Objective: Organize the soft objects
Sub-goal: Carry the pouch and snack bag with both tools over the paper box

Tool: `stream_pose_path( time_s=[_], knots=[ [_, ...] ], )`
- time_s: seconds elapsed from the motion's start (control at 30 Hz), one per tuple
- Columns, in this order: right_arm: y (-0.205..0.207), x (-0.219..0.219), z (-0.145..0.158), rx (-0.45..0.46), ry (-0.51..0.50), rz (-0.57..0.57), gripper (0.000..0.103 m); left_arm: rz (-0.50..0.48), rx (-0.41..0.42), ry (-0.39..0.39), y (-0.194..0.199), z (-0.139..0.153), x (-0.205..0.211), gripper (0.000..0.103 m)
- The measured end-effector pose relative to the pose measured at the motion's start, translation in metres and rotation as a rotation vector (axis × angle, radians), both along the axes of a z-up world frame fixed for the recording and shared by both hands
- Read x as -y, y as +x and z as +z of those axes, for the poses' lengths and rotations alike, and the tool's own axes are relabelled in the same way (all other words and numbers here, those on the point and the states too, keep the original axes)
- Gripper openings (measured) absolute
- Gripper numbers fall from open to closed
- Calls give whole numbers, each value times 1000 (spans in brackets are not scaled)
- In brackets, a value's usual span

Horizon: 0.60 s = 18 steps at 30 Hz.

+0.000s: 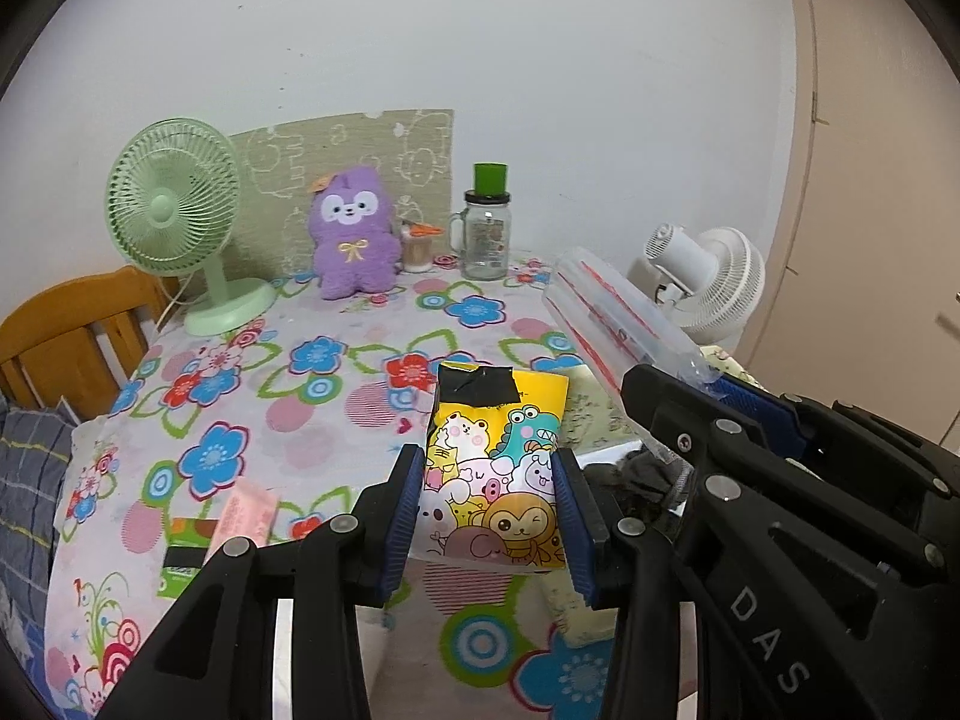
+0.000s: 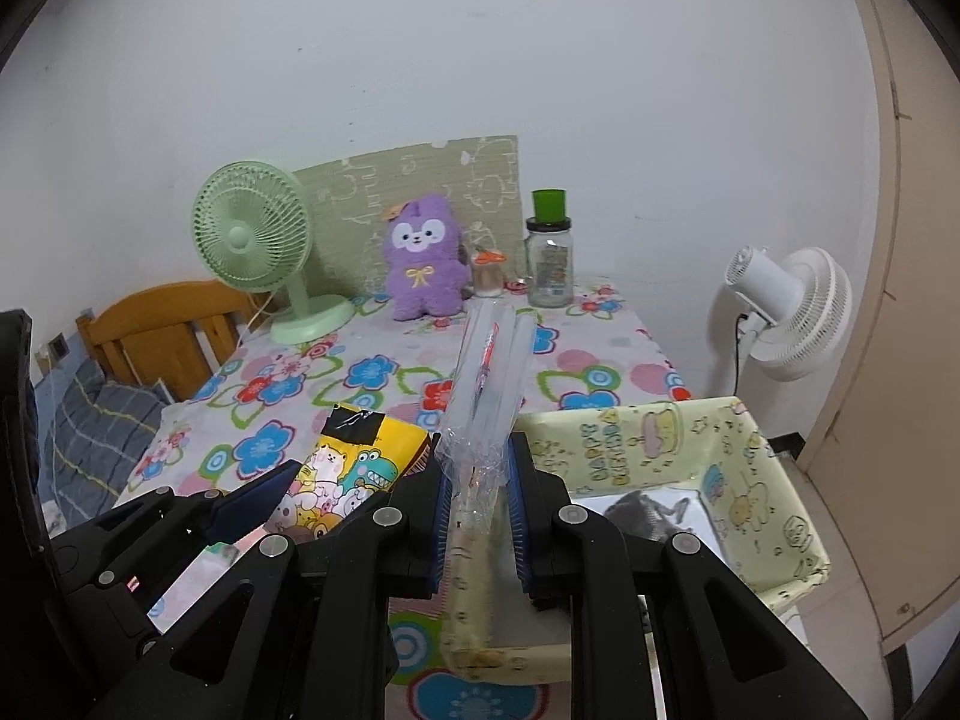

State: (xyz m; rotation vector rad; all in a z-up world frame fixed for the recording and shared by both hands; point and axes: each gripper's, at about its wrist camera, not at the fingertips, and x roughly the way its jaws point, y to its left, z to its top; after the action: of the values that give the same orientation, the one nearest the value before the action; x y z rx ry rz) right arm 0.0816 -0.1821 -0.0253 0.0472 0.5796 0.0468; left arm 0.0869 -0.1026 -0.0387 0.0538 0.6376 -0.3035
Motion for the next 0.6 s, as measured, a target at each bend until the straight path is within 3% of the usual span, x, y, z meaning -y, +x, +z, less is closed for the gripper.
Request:
stream_pose_path(
  time_s=[0.6],
  knots=[
    [2,56,-9,-17,12,-91,20,-93,-40,26,14,-12,58,44]
  ],
)
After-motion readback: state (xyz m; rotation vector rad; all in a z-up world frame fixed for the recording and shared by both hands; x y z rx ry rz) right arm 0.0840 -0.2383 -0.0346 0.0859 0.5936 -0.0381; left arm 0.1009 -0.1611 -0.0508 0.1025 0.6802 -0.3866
